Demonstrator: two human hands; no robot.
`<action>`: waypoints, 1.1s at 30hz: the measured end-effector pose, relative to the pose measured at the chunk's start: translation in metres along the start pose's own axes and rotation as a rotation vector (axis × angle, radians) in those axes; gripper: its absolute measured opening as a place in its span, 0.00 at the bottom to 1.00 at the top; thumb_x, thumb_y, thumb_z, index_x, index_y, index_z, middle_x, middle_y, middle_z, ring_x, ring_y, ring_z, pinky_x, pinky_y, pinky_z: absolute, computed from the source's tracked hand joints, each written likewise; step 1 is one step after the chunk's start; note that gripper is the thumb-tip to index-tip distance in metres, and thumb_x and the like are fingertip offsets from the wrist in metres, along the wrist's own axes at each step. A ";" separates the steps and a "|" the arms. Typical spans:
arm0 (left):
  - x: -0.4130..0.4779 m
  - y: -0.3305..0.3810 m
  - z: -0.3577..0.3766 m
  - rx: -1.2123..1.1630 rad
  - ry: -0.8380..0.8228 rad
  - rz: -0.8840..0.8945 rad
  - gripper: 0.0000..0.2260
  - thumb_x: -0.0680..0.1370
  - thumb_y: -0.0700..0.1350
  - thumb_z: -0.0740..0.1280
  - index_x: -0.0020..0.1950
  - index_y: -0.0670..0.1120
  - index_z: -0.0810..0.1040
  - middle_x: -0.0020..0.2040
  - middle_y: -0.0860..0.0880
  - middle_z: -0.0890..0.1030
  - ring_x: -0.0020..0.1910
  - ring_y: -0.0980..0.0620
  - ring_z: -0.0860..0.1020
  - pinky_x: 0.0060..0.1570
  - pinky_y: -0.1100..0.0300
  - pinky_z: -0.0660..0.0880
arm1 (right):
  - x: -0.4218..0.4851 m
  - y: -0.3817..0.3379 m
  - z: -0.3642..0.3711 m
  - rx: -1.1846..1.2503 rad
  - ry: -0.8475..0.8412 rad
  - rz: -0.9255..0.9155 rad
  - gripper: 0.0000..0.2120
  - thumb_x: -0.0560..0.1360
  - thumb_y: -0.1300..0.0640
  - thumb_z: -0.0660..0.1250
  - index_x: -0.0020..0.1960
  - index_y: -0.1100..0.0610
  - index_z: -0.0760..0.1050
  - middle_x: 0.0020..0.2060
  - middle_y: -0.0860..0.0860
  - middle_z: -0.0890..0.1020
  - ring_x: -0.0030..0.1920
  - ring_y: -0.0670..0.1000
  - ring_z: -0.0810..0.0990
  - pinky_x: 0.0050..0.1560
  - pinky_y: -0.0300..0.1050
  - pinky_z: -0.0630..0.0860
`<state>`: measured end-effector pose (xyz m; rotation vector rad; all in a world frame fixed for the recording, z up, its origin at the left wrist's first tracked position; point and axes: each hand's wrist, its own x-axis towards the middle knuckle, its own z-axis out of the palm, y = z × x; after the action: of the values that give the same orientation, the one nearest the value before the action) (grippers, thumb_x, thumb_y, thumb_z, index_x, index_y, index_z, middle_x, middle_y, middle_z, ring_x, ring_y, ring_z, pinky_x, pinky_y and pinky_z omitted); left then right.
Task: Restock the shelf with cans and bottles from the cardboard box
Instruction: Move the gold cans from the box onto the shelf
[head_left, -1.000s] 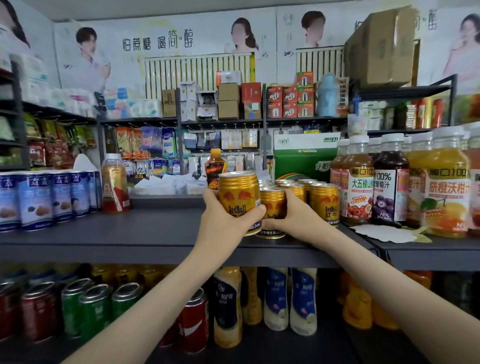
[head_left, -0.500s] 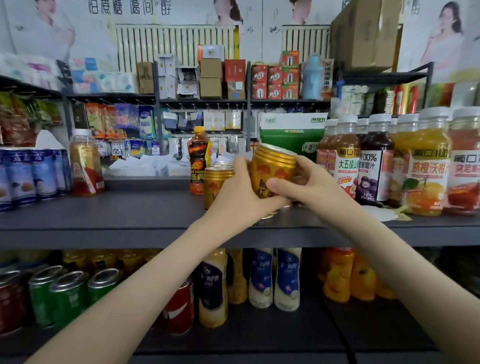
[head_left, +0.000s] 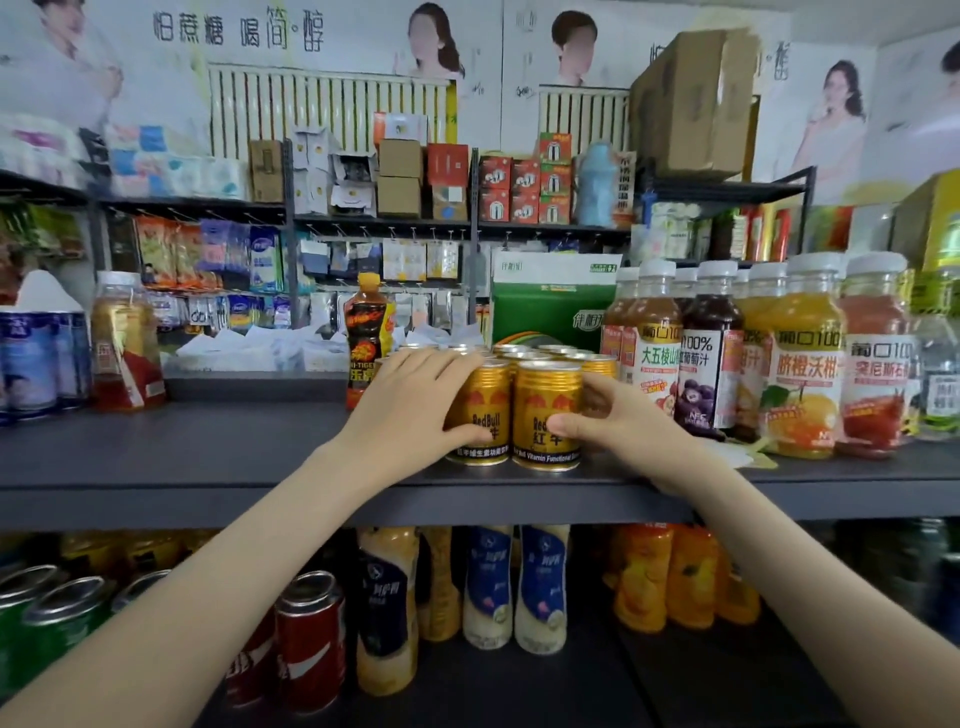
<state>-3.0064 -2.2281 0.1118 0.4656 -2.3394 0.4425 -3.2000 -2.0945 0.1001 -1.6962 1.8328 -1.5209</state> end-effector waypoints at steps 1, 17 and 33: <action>0.001 -0.001 0.001 0.002 -0.015 0.002 0.35 0.73 0.64 0.65 0.75 0.50 0.60 0.73 0.51 0.67 0.72 0.50 0.63 0.71 0.56 0.52 | 0.001 0.000 -0.002 -0.002 -0.021 0.007 0.25 0.67 0.52 0.74 0.63 0.50 0.72 0.54 0.44 0.81 0.53 0.40 0.80 0.56 0.41 0.76; 0.005 0.002 0.001 0.027 -0.052 -0.053 0.34 0.74 0.63 0.65 0.75 0.51 0.59 0.74 0.52 0.65 0.72 0.51 0.61 0.71 0.56 0.53 | 0.010 0.005 -0.005 -0.172 0.029 0.021 0.30 0.71 0.47 0.73 0.69 0.51 0.67 0.59 0.46 0.78 0.59 0.48 0.77 0.63 0.49 0.73; -0.058 0.038 0.006 -0.377 0.397 -0.297 0.20 0.76 0.48 0.66 0.68 0.49 0.72 0.65 0.56 0.72 0.66 0.60 0.67 0.68 0.59 0.62 | -0.033 -0.024 0.070 -0.379 0.427 -0.462 0.30 0.76 0.55 0.67 0.73 0.61 0.60 0.68 0.56 0.69 0.69 0.51 0.63 0.69 0.41 0.60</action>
<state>-2.9871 -2.1861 0.0605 0.4807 -1.8719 -0.0491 -3.1238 -2.0983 0.0726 -2.2314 2.1502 -1.9323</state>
